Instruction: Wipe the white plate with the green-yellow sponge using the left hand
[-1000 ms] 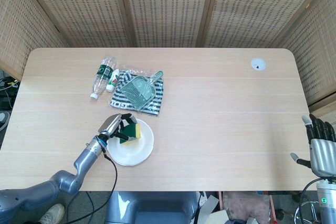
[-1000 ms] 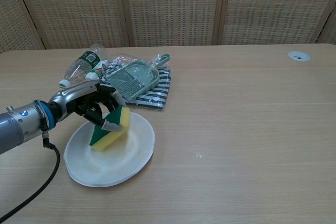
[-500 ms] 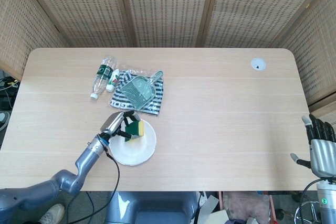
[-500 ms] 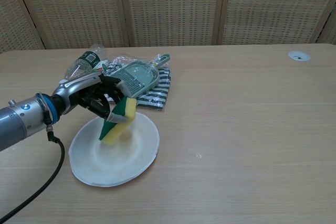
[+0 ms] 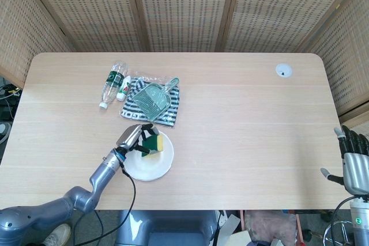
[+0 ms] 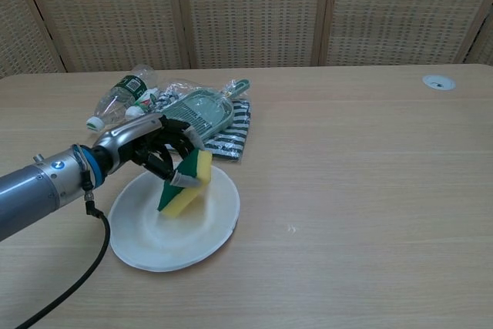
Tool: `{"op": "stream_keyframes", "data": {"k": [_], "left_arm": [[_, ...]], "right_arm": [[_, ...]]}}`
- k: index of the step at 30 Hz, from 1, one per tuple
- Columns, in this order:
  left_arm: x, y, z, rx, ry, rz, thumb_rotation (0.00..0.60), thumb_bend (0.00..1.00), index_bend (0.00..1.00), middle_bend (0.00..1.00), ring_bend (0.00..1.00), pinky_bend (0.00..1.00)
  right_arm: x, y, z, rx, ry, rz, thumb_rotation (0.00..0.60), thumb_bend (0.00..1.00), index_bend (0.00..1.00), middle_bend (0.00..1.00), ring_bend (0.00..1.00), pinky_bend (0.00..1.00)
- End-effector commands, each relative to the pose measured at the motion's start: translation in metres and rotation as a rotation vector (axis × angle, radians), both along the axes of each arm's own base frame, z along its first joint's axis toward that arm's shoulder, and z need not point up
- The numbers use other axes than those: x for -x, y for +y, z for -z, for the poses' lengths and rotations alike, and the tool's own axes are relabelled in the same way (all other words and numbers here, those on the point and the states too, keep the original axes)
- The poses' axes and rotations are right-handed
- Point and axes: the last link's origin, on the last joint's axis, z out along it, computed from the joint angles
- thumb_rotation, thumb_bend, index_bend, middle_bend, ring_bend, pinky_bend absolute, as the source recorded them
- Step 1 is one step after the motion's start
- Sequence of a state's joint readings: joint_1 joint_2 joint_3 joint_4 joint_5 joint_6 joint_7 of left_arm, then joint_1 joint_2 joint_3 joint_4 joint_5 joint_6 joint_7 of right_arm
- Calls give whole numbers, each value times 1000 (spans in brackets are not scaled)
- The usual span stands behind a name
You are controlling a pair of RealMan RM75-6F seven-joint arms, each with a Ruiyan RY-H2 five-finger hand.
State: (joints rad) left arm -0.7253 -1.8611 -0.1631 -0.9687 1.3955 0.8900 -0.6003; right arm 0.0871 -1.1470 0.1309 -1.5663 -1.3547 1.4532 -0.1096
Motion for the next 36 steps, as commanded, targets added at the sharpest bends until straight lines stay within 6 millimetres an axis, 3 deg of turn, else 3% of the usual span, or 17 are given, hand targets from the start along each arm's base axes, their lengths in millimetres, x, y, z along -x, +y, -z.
{"op": "stream_keyframes", "data": {"k": [1,6,18,23,29,36], "left_arm": [[-9,7,-11,-34,-20,24,600,3,531,495,385,493],[-16,13,-6,-22,14,22,600,3,531,495,385,493],[-7,6,22,31,84,-10,600,2,531,495,385,493],[-11,4,16,18,47,5,600,3,531,495,385,493],[-25,17,-5,-36,-17,11,600,3,531,495,385,493],[-19,13,9,16,26,-23,600,3,533,496,385,494]], "right_arm": [[0,0,0,-1,-1,-2,600,0,0,0,0,0],[-1,0,2,-7,3,-4,600,0,0,0,0,0],[0,-1,0,-3,-2,1,600,0,0,0,0,0],[0,0,-1,-1,-5,-1,600,0,0,0,0,0],[-1,1,0,-6,-4,-5,600,0,0,0,0,0],[-1,0,1,-10,-3,-7,600,0,0,0,0,0]]}}
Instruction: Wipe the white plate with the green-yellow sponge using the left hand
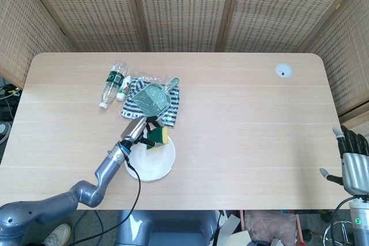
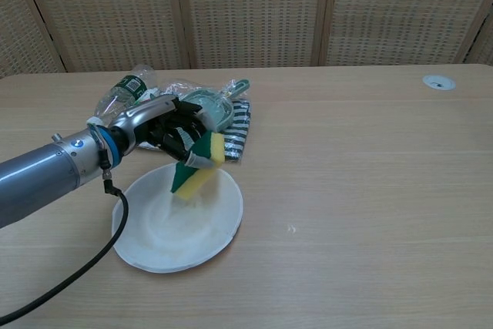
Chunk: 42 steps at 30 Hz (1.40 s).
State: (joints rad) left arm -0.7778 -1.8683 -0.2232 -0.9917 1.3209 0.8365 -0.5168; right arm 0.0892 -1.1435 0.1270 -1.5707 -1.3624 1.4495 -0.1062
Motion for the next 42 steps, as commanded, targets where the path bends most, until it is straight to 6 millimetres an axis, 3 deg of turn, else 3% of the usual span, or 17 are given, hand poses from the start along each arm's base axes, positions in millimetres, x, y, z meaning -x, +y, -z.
{"op": "stream_keyframes", "data": {"k": [1,9,18,23,30,38,42], "left_arm": [[5,-3,12,30,31,-19,600,3,533,496,385,494],[10,-11,31,54,79,-5,600,3,539,500,385,494],[-3,-4,8,-7,4,36,600,3,539,500,385,493],[-4,-1,-2,-24,62,88,600,3,539,500,385,494],[14,-8,4,12,210,118,600,2,539,501,385,494],[18,-16,23,44,233,111,600,3,539,501,385,493],[12,-13,18,23,197,115,600,2,539,501,385,493]], "right_arm": [[0,0,0,-1,-2,0,600,0,0,0,0,0],[0,-1,0,-5,-7,1,600,0,0,0,0,0],[0,0,-1,-2,-11,0,600,0,0,0,0,0],[-1,1,-1,-4,-11,-2,600,0,0,0,0,0],[-1,1,-1,-3,-9,-1,600,0,0,0,0,0],[0,0,-1,-5,-9,2,600,0,0,0,0,0],[0,1,-2,-2,-11,2,600,0,0,0,0,0]]}}
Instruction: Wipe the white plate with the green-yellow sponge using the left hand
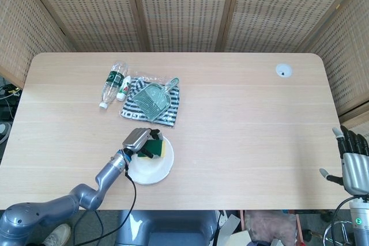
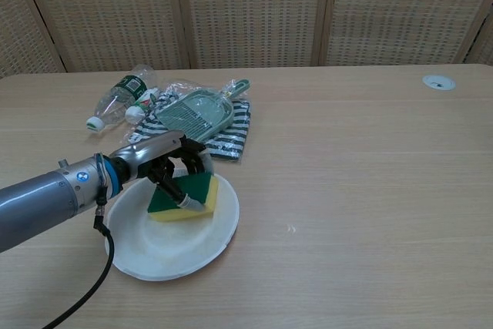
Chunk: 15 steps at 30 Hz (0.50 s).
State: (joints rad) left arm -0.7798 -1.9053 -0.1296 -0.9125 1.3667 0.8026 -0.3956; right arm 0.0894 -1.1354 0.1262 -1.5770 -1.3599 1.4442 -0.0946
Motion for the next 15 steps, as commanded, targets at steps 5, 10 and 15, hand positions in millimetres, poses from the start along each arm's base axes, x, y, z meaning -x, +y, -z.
{"op": "stream_keyframes", "data": {"k": [5,10,15], "left_arm": [[-25,8,-24,-60,-110,50,600,2,539,501,385,494],[-42,10,-24,-58,-122,65,600,2,539,501,385,494],[-45,12,-9,-47,-107,30,600,3,540,501,385,493]], "right_arm": [[0,1,-1,2,-3,-2,600,0,0,0,0,0],[-2,1,0,-3,-1,-8,600,0,0,0,0,0],[-1,1,0,-2,-2,-2,600,0,0,0,0,0]]}}
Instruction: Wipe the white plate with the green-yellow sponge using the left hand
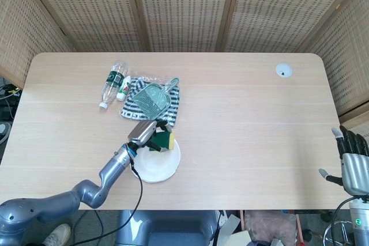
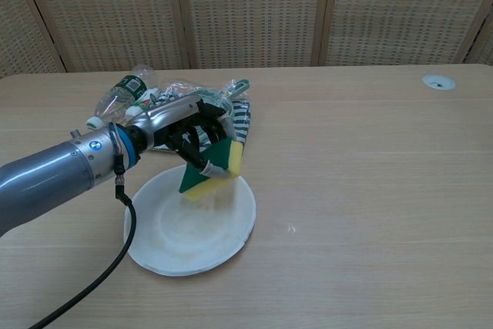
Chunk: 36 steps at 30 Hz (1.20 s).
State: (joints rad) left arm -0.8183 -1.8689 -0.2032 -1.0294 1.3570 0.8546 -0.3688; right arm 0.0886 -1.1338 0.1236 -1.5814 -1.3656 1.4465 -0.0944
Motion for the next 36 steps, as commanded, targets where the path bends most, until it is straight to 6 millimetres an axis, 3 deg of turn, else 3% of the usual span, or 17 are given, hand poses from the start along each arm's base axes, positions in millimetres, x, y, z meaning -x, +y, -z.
{"op": "stream_keyframes", "data": {"k": [1,13,19,22,26,27,31,36], "left_arm": [[-3,2,12,7,10,-28,600,3,540,501,385,493],[4,0,32,27,72,-32,600,2,539,501,385,494],[4,-1,28,22,40,-39,600,2,539,501,385,494],[-2,3,16,1,-18,-35,600,2,540,501,385,493],[-8,11,-19,-48,-87,-11,600,3,540,501,385,493],[1,21,-44,-109,-59,3,600,3,539,501,385,493],[16,22,-66,-113,20,21,600,2,540,501,385,493],[54,20,-95,-150,191,49,600,3,540,500,385,491]], "right_arm": [[1,0,-1,1,-2,4,600,0,0,0,0,0],[3,-1,-2,4,-6,9,600,0,0,0,0,0],[2,-1,-3,6,-8,4,600,0,0,0,0,0],[2,0,-3,6,-8,2,600,0,0,0,0,0],[1,1,-4,8,-10,-2,600,0,0,0,0,0],[0,2,-4,6,-11,-3,600,0,0,0,0,0],[-1,3,-3,5,-10,-6,600,0,0,0,0,0],[-2,3,-3,2,-9,-10,600,0,0,0,0,0]]}}
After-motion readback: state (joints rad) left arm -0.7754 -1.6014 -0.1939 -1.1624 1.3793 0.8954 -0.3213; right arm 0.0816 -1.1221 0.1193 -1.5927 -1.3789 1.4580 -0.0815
